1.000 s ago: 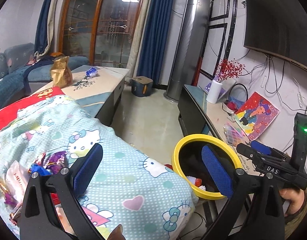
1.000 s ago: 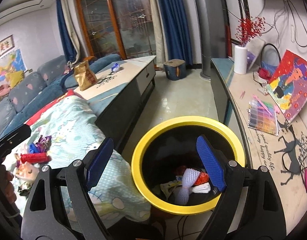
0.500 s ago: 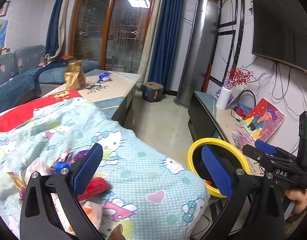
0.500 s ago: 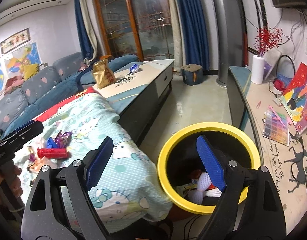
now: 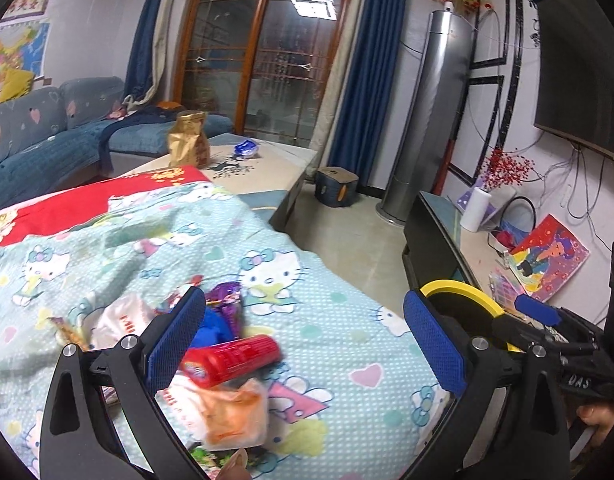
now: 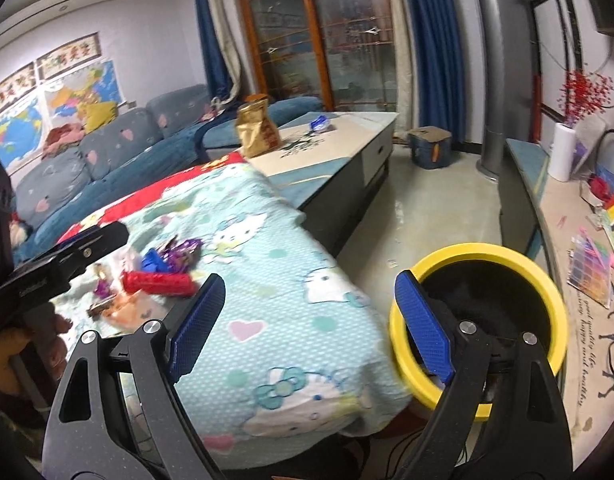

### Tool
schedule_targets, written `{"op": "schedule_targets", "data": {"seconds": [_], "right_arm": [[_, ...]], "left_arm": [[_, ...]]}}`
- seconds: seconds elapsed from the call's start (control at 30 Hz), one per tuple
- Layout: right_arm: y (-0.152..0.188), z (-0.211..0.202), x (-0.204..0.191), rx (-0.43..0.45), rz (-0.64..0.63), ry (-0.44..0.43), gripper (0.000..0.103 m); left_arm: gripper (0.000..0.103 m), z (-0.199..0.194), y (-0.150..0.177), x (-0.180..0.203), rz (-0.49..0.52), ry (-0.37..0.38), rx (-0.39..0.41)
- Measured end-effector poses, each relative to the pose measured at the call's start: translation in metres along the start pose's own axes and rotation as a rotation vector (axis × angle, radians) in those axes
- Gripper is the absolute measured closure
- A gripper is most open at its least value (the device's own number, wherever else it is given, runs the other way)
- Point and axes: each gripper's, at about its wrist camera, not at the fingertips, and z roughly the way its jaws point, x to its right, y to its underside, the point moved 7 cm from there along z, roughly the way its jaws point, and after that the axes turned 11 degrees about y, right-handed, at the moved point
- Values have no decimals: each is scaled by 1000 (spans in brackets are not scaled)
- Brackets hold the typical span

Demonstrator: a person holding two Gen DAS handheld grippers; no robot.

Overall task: Collect trash
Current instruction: 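Lower both open tools toward the white bag and wrappers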

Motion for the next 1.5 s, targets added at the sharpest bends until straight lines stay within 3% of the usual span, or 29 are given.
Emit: {"op": "schedule_targets", "data": {"seconds": [0.9, 1.5], "right_arm": [[26, 7, -115, -83, -150, -205, 24], [41, 25, -173, -153, -238, -288, 24]], "left_arm": [[7, -48, 15, -109, -158, -184, 31], [8, -71, 45, -175, -263, -296, -2]]}}
